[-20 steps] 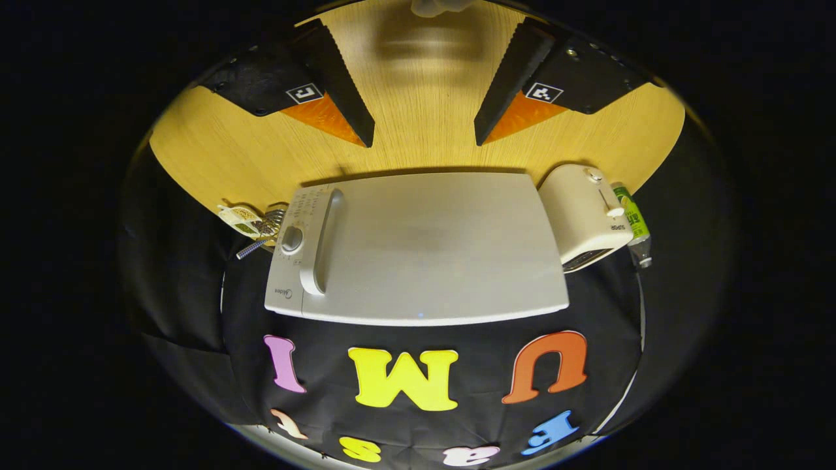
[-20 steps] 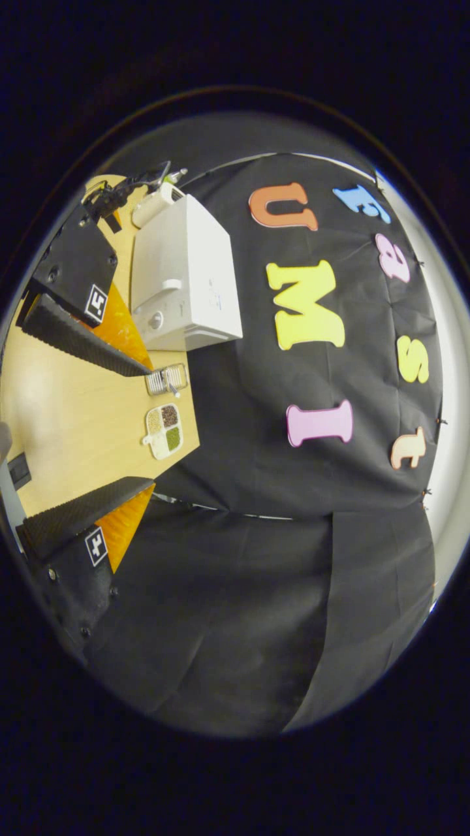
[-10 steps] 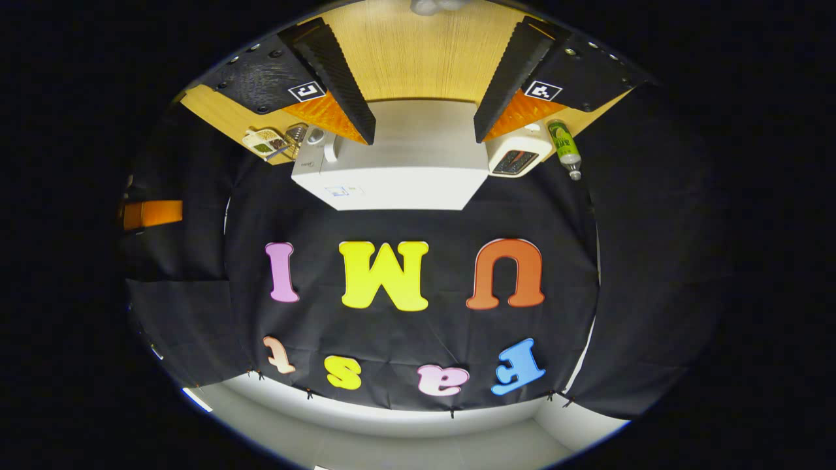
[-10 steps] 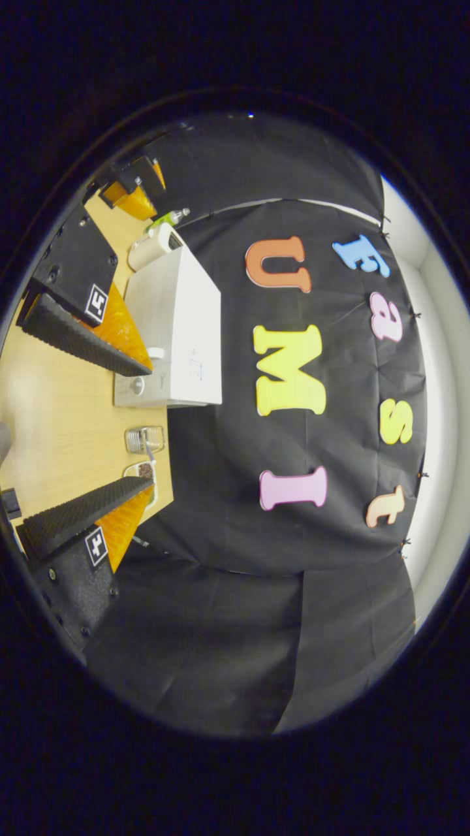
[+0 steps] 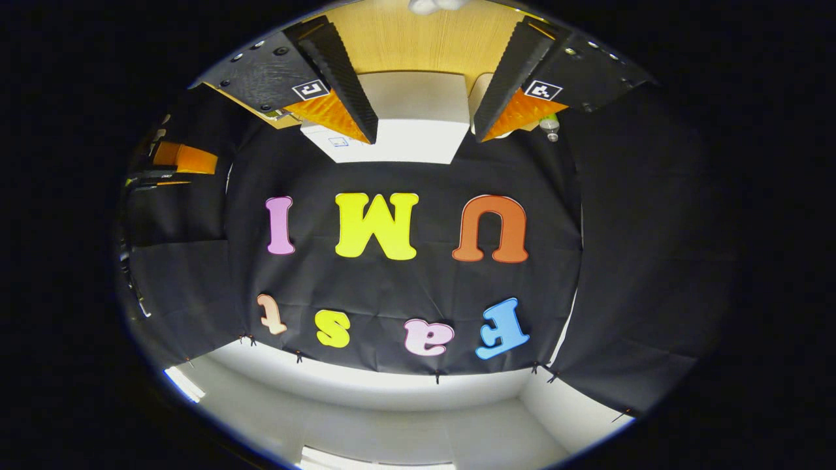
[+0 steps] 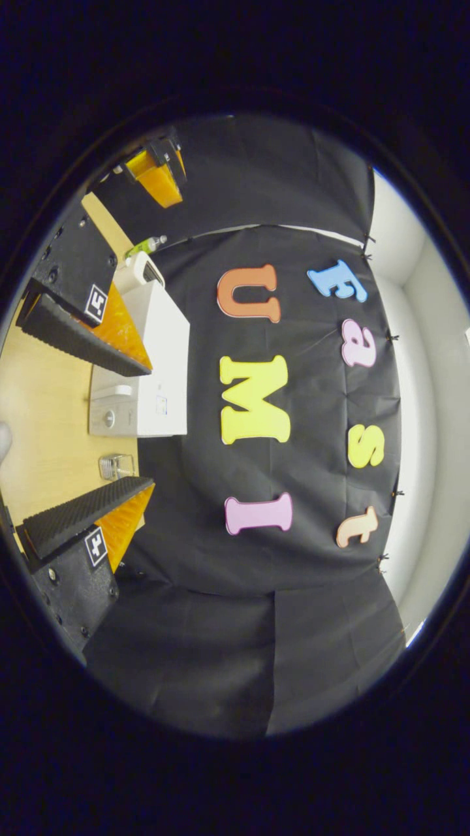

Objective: Open the microwave oven with the left hand, put the food in, and close the microwave oven.

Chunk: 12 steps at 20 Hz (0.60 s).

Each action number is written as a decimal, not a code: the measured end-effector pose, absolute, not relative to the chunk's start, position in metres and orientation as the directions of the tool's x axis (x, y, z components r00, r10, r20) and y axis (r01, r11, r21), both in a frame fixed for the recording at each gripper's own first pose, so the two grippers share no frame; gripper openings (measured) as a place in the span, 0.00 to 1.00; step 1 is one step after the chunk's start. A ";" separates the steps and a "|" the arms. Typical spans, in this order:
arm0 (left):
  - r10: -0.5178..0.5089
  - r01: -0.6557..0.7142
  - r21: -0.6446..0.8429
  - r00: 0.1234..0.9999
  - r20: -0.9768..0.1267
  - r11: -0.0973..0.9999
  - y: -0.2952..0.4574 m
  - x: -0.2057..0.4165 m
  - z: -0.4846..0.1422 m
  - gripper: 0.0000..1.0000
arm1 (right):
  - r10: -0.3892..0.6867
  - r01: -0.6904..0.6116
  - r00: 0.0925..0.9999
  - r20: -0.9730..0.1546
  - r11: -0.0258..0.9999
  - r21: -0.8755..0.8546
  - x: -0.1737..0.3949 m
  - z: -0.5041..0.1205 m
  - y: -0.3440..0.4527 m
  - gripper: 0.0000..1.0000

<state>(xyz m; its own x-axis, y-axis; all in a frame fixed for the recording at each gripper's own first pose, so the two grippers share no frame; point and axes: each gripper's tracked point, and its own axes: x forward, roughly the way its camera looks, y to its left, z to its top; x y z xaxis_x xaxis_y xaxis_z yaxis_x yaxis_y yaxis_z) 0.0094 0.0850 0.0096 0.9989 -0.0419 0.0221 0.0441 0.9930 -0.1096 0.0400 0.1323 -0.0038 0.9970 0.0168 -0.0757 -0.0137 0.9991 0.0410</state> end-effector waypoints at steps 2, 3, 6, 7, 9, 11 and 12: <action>-0.049 0.052 -0.098 0.998 0.024 0.994 0.083 0.008 0.011 0.92 | 0.016 -0.013 0.997 -0.071 0.999 0.043 0.039 -0.003 0.131 0.98; -0.053 0.055 -0.093 0.998 0.026 0.994 0.082 0.009 0.014 0.93 | 0.015 -0.011 0.998 -0.063 0.999 0.050 0.039 -0.001 0.131 0.98; -0.059 0.062 -0.095 0.998 0.032 0.994 0.079 0.008 0.018 0.92 | 0.003 0.000 0.999 -0.049 0.998 0.058 0.036 0.004 0.126 0.98; -0.060 0.064 -0.098 0.997 0.038 0.993 0.079 0.007 0.021 0.93 | 0.000 0.003 0.999 -0.045 0.998 0.057 0.034 0.005 0.125 0.98; -0.065 0.070 -0.097 0.997 0.046 0.993 0.078 0.009 0.024 0.93 | -0.006 0.008 0.999 -0.043 0.999 0.053 0.034 0.006 0.124 0.98; -0.069 0.073 -0.095 0.997 0.045 0.993 0.077 0.010 0.024 0.92 | -0.007 0.009 0.999 -0.040 0.999 0.052 0.033 0.007 0.124 0.98; -0.068 0.072 -0.094 0.997 0.044 0.993 0.077 0.010 0.025 0.92 | -0.007 0.009 0.999 -0.038 0.999 0.051 0.032 0.008 0.124 0.98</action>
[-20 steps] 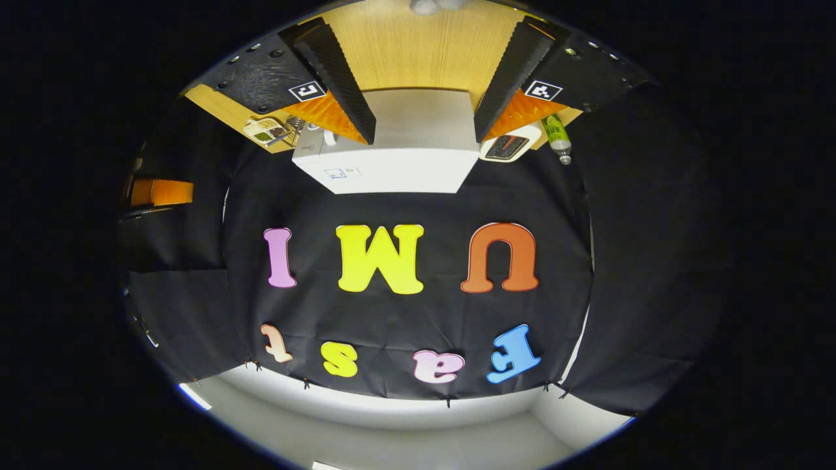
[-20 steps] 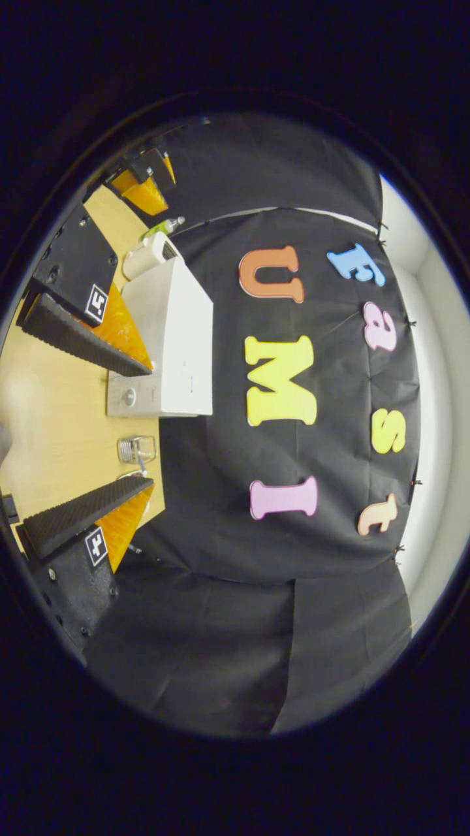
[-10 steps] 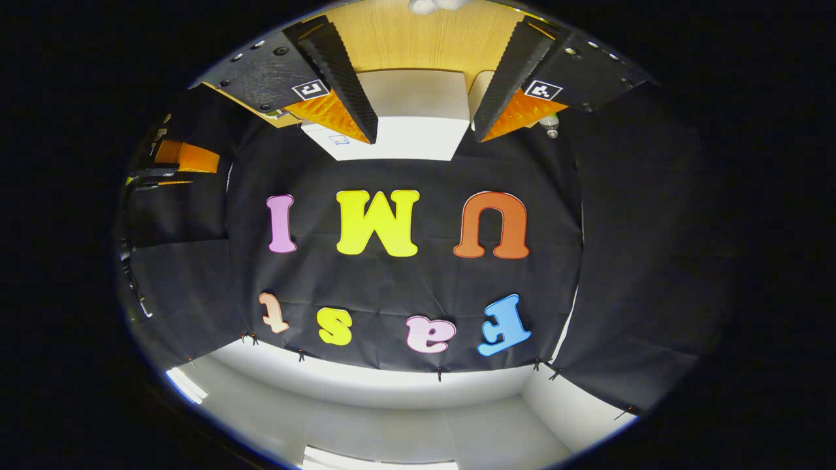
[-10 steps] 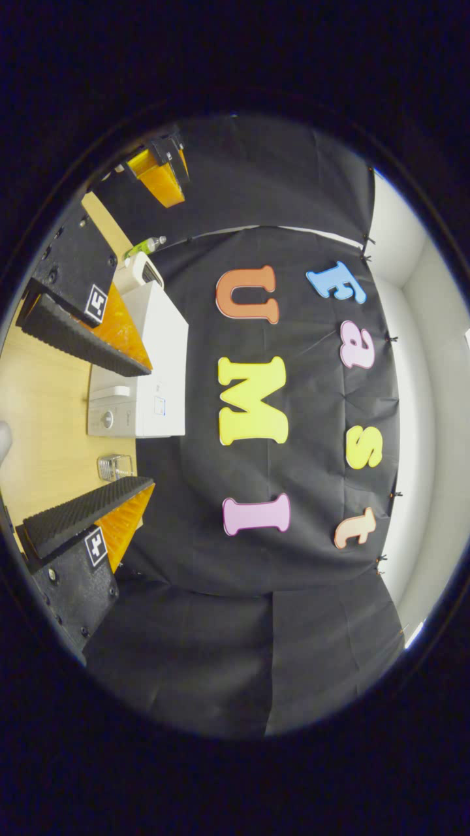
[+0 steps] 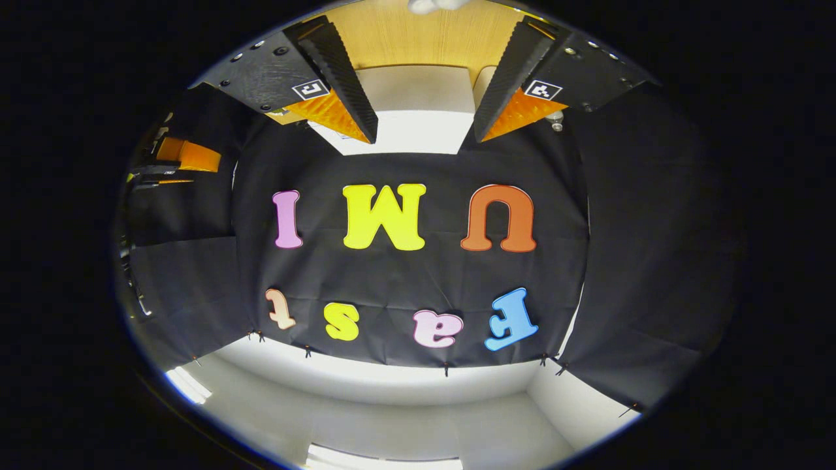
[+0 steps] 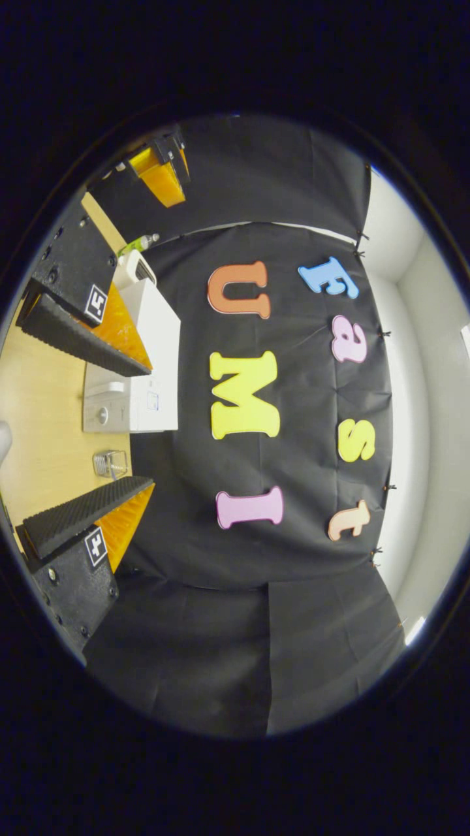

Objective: Open the microwave oven with the left hand, put the food in, and close the microwave oven.

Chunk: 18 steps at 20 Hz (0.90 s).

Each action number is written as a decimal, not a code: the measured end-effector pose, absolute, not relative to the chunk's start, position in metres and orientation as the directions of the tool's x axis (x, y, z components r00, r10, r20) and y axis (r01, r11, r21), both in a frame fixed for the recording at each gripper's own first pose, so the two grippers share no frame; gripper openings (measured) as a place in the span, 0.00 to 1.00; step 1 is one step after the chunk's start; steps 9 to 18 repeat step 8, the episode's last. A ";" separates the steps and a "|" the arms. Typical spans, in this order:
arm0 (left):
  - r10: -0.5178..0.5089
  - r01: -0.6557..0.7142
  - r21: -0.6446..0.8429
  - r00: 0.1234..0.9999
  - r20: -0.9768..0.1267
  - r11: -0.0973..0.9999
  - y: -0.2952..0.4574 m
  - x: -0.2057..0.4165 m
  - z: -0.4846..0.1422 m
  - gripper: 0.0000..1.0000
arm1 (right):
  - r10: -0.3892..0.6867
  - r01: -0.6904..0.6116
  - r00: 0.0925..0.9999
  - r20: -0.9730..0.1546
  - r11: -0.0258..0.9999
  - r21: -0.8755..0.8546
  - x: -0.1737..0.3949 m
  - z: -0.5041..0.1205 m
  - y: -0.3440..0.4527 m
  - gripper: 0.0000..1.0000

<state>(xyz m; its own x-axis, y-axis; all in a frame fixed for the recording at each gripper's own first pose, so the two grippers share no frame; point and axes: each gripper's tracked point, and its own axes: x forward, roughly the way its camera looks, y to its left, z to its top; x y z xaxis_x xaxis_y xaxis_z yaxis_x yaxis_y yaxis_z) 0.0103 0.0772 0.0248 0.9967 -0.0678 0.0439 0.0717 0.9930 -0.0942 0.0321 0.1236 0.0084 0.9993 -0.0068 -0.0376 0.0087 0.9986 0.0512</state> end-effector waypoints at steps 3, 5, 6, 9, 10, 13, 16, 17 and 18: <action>-0.065 0.069 -0.097 0.997 0.047 0.993 0.077 0.013 0.027 0.92 | -0.010 0.011 0.999 -0.032 0.999 0.046 0.031 0.011 0.120 0.98; -0.068 0.072 -0.097 0.997 0.043 0.993 0.075 0.014 0.028 0.93 | -0.008 0.010 0.999 -0.035 0.998 0.056 0.031 0.011 0.120 0.98; -0.069 0.073 -0.095 0.997 0.042 0.993 0.074 0.014 0.028 0.92 | -0.006 0.009 0.999 -0.037 0.998 0.062 0.030 0.011 0.120 0.98; -0.074 0.078 -0.091 0.996 0.042 0.993 0.072 0.016 0.029 0.93 | -0.008 0.011 0.999 -0.035 0.998 0.059 0.029 0.013 0.119 0.98; -0.074 0.078 -0.091 0.996 0.042 0.993 0.072 0.016 0.029 0.93 | -0.008 0.011 0.999 -0.035 0.998 0.059 0.029 0.013 0.119 0.98; -0.074 0.078 -0.091 0.996 0.042 0.993 0.072 0.016 0.029 0.93 | -0.008 0.011 0.999 -0.035 0.998 0.059 0.029 0.013 0.119 0.98; -0.074 0.078 -0.091 0.996 0.042 0.993 0.072 0.016 0.029 0.93 | -0.008 0.011 0.999 -0.035 0.998 0.059 0.029 0.013 0.119 0.98; -0.074 0.078 -0.091 0.996 0.042 0.993 0.072 0.016 0.029 0.93 | -0.008 0.011 0.999 -0.035 0.998 0.059 0.029 0.013 0.119 0.98; -0.074 0.078 -0.091 0.996 0.042 0.993 0.072 0.016 0.029 0.93 | -0.008 0.011 0.999 -0.035 0.998 0.059 0.029 0.013 0.119 0.98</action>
